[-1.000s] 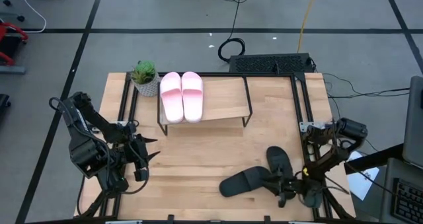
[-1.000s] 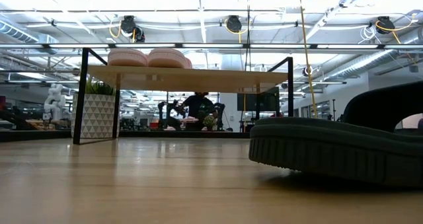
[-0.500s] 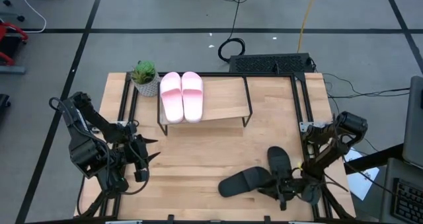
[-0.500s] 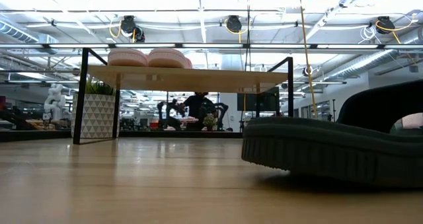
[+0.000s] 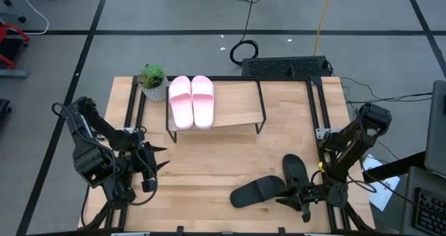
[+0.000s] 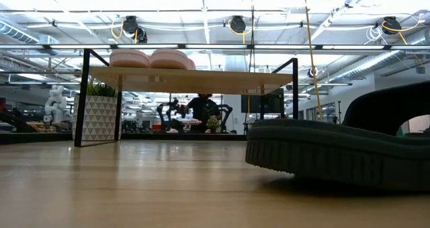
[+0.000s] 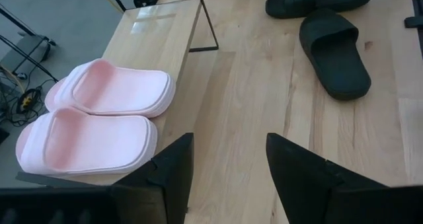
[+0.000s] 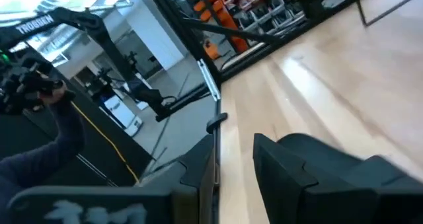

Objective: Pick and place slides into the shelf
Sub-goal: Put the right black slipper on the shelf

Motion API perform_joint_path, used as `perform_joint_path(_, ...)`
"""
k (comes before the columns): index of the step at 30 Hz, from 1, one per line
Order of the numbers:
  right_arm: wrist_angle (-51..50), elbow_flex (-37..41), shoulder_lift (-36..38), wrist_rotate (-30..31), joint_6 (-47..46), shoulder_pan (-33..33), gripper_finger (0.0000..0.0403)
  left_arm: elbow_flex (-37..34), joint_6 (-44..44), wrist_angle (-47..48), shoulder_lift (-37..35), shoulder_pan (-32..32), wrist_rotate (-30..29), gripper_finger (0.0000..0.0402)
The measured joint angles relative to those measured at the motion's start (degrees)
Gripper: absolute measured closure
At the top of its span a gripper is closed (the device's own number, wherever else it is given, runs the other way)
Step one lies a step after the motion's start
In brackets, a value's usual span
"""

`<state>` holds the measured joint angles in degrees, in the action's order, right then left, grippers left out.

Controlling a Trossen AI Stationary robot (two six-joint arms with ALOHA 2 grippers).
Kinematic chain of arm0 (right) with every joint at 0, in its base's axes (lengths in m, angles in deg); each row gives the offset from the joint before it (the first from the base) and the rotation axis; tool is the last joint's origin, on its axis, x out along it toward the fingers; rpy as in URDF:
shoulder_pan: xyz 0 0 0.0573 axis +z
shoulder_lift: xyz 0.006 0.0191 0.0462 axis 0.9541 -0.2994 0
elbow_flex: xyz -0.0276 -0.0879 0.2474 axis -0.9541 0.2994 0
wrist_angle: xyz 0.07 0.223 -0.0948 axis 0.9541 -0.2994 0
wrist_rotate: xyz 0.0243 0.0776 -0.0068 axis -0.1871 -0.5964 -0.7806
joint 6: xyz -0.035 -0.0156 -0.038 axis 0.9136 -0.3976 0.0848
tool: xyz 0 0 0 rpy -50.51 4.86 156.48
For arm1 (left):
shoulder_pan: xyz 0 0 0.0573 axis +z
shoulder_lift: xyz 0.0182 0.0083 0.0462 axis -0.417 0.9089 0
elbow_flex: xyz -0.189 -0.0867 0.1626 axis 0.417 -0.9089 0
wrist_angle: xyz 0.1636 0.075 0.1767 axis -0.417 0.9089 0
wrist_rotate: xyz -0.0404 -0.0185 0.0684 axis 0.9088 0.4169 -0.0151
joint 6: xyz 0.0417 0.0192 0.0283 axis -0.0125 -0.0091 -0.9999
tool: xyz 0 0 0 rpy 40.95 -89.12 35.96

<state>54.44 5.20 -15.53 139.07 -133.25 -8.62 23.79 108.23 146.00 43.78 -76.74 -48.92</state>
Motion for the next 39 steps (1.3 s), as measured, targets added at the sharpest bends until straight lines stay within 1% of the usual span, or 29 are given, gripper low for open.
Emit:
perform_joint_path(3, -10.5, 0.0, 4.7, 0.1, -2.1, 0.3, 0.0309, 0.0, -0.1, -0.3, 0.0, 0.0, 0.1, 0.0211)
perform_joint_path(10, -42.3, 0.0, 15.9, 0.1, -17.9, 0.3, 0.0309, 0.0, -0.8, -0.8, 0.0, 0.0, 0.1, 0.0211)
perform_joint_path(14, -58.2, 0.0, 22.3, -0.5, -25.6, 0.3, 0.0309, 0.0, -0.8, -0.8, 0.0, 0.0, 0.1, 0.0210)
perform_joint_path(16, -65.1, 0.0, 25.7, -3.4, -29.4, 0.3, 0.0309, 0.0, -0.8, -0.8, 0.0, 0.0, 0.1, 0.0211)
perform_joint_path(19, -74.9, 0.0, 30.0, -9.7, -36.6, 0.3, 0.0309, 0.0, -0.8, -0.8, 0.0, 0.0, 0.1, 0.0211)
perform_joint_path(24, -88.0, 0.0, 33.9, -18.6, -47.7, 0.3, 0.0309, 0.0, -0.8, -0.8, 0.0, 0.0, 0.0, 0.0211)
perform_joint_path(27, -92.6, 0.0, 35.2, -21.1, -51.7, 0.3, 0.0309, 0.0, -1.0, -0.8, 0.0, 0.0, 0.0, 0.0211)
perform_joint_path(31, -93.8, 0.0, 36.8, -21.1, -51.8, 0.3, 0.0309, 0.0, -1.4, -0.8, 0.0, 0.0, -0.1, 0.0211)
perform_joint_path(34, -92.5, 0.0, 37.6, -21.3, -51.6, 0.3, 0.0309, 0.0, -1.4, -0.8, 0.1, 0.0, -0.4, 0.0211)
perform_joint_path(39, -86.3, 0.0, 37.5, -26.9, -50.6, 0.3, 0.0309, 0.0, -1.5, -0.8, 0.1, 0.0, -0.4, 0.0210)
